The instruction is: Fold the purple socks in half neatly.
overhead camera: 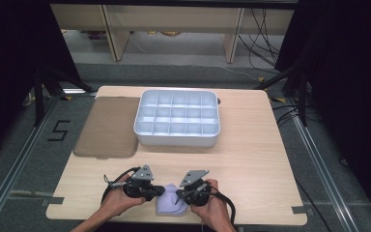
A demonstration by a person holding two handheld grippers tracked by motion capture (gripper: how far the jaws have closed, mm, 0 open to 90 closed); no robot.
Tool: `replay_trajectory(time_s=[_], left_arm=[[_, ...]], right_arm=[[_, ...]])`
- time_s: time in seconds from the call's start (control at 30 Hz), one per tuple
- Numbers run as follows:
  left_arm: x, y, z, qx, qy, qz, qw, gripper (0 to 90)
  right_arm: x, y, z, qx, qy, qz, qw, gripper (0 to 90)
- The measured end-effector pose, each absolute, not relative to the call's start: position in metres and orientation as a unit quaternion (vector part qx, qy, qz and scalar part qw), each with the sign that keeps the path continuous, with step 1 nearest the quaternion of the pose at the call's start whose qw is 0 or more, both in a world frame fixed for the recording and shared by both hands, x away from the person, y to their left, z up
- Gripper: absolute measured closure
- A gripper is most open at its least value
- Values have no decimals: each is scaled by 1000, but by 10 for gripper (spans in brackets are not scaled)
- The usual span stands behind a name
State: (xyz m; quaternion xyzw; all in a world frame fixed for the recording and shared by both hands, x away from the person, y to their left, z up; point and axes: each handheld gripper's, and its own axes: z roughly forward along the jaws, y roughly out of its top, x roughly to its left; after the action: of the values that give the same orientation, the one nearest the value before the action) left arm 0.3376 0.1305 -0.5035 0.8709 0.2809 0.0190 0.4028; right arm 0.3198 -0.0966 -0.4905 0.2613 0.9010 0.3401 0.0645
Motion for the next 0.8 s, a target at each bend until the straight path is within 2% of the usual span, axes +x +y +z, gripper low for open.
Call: replay_trajectory(time_s=[0.23, 0.47, 0.6, 0.8], left_arm=[[331, 142, -494, 864, 282, 21, 418, 837], [301, 130, -502, 873, 259, -17, 413, 831], [298, 126, -507, 886, 241, -12, 397, 826], [299, 140, -493, 868, 257, -4, 424, 795]], right_arm=[[313, -99, -480, 247, 898, 359, 63, 900], [307, -98, -476, 251, 895, 365, 58, 900], [306, -97, -477, 248, 897, 361, 58, 900], [304, -90, -480, 234, 902, 361, 46, 900]])
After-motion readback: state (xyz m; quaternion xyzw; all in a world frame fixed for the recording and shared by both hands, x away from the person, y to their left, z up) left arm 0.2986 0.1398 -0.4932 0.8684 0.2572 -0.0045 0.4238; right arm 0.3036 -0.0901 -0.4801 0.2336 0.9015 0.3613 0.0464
